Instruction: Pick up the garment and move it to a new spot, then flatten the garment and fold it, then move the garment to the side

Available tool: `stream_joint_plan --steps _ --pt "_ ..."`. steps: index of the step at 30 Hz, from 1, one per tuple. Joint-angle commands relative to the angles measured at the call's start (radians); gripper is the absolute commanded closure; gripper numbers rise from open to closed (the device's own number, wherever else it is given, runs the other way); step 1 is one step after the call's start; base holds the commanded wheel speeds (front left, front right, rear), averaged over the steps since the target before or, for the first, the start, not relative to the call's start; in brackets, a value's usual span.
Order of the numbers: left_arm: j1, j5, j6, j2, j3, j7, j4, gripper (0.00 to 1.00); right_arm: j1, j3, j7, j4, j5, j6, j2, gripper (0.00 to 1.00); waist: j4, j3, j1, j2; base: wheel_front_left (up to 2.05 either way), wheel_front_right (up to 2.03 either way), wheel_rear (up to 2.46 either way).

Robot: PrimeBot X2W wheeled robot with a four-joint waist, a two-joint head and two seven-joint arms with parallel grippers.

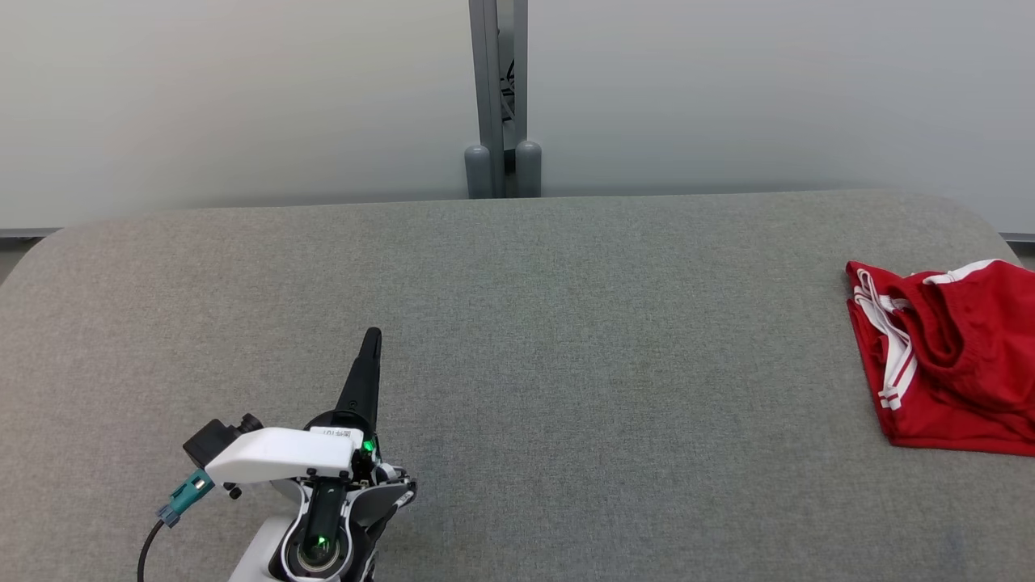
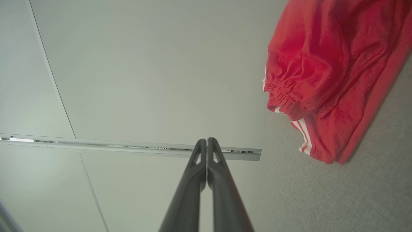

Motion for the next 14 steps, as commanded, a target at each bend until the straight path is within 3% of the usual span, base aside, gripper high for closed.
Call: stream_joint_plan --steps 1,14 --pt "-0.012 -0.003 -0.003 0.005 0.002 0.003 0.001 1.00 0.011 -0.002 0.003 -0.005 -0.001 0.001 -0.006 1.00 0.000 0.000 0.0000 -0.0001 0.00 0.00 0.00" --pt "-0.012 -0.003 -0.003 0.005 0.002 0.003 0.001 1.00 0.010 -0.002 0.003 -0.005 -0.001 0.001 -0.005 1.00 0.000 0.000 0.0000 -0.0001 0.00 0.00 0.00"
